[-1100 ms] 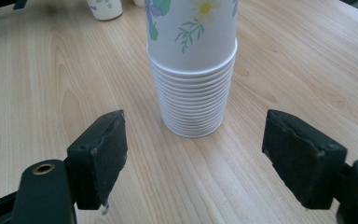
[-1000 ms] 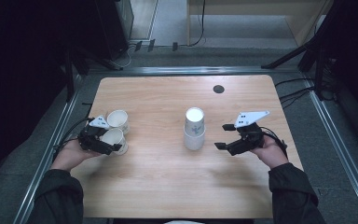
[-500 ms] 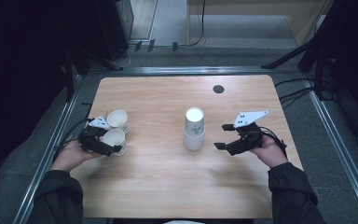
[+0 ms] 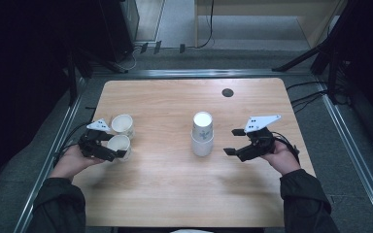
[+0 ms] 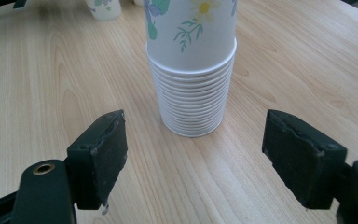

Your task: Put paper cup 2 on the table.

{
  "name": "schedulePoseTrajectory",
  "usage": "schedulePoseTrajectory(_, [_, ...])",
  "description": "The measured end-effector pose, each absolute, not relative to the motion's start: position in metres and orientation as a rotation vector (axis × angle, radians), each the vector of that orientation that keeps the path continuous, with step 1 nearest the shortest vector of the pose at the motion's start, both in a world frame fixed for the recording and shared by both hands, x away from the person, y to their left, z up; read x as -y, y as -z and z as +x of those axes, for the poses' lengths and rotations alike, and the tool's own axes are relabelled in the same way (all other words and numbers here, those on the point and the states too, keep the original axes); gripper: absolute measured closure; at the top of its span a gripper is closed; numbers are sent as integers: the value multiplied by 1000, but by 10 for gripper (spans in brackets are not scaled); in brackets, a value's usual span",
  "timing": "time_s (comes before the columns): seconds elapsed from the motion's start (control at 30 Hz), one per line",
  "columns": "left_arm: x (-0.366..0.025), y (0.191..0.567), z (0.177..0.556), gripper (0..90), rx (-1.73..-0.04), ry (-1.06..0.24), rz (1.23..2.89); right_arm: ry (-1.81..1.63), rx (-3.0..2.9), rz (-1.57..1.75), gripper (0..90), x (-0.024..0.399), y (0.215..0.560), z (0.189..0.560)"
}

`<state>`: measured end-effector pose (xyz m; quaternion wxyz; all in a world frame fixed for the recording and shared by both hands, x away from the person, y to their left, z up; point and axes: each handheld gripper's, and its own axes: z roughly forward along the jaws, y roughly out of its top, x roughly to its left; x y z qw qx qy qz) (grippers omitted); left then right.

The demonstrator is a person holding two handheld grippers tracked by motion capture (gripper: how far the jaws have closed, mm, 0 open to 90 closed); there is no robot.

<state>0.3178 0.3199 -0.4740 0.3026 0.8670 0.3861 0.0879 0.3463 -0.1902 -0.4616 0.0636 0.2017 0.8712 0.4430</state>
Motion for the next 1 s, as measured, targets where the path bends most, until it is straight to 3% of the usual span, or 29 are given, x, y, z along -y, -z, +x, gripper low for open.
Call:
schedulePoseTrajectory(0.43, [-326,448,310,130,-1023,-239,2211,-1328,-2639,606,222,189,462,347])
schedulePoseTrajectory(1.0, [-296,429,312,133,-956,-201,2168,-1323,-2641,596,222,189,463,345])
